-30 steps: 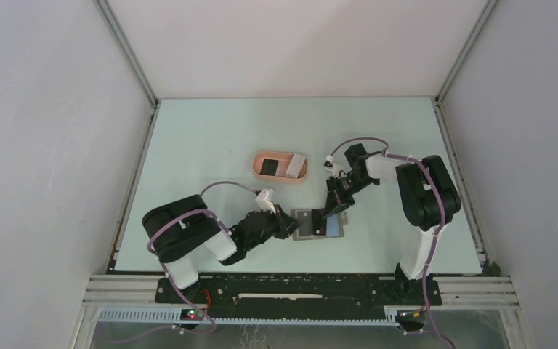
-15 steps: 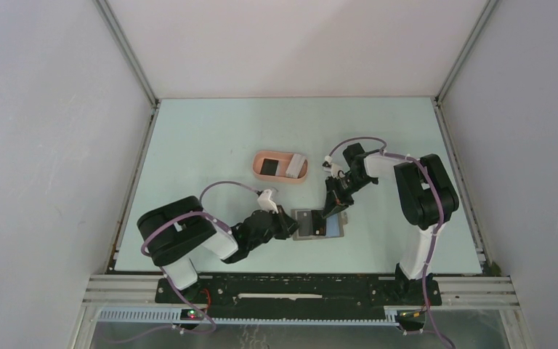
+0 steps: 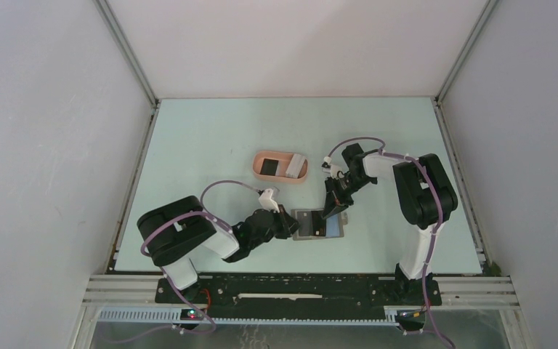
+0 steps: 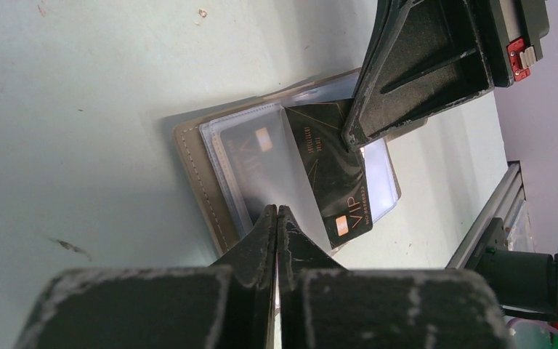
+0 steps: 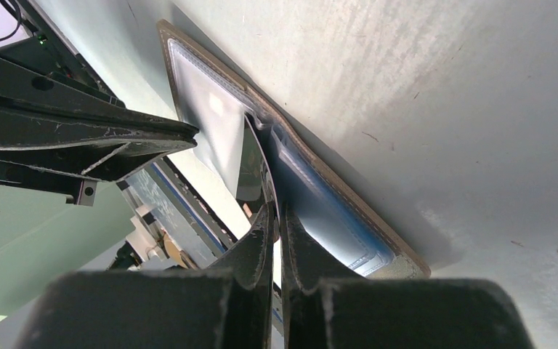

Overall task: Put the credit cards into the card holder
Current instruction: Insert the credit card into the card holder.

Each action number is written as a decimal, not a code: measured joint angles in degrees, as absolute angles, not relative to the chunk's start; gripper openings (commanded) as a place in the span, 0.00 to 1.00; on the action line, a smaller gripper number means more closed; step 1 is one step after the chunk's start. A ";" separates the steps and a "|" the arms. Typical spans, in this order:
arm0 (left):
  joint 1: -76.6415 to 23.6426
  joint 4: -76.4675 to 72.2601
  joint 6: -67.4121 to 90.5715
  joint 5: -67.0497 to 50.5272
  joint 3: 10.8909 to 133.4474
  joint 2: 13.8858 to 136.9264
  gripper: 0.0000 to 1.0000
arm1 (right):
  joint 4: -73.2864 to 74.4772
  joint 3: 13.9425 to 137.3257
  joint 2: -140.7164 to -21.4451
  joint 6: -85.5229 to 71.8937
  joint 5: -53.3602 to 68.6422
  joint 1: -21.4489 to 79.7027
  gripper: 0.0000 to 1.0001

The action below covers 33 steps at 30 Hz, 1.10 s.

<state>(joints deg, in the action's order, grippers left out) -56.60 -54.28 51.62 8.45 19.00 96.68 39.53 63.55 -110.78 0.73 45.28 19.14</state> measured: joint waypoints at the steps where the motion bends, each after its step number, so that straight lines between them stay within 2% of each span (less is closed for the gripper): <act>1: -56.60 -54.24 51.62 8.45 19.05 96.68 0.01 | 39.53 63.55 -110.78 0.73 45.30 19.14 0.07; 18: -56.62 -53.95 51.59 8.40 19.22 96.71 0.01 | 40.14 65.78 -111.96 1.02 45.60 21.56 0.11; 24: -56.62 -54.00 51.59 8.40 19.22 96.73 0.01 | 39.38 65.89 -113.12 0.84 46.98 21.96 0.20; 33: -56.62 -54.33 51.55 8.38 19.20 96.75 0.03 | 39.55 66.61 -114.10 1.21 48.95 22.35 0.45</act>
<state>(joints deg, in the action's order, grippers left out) -56.62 -54.33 51.55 8.38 19.20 96.75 39.55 66.61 -114.10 1.21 48.95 22.35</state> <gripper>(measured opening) 0.023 0.392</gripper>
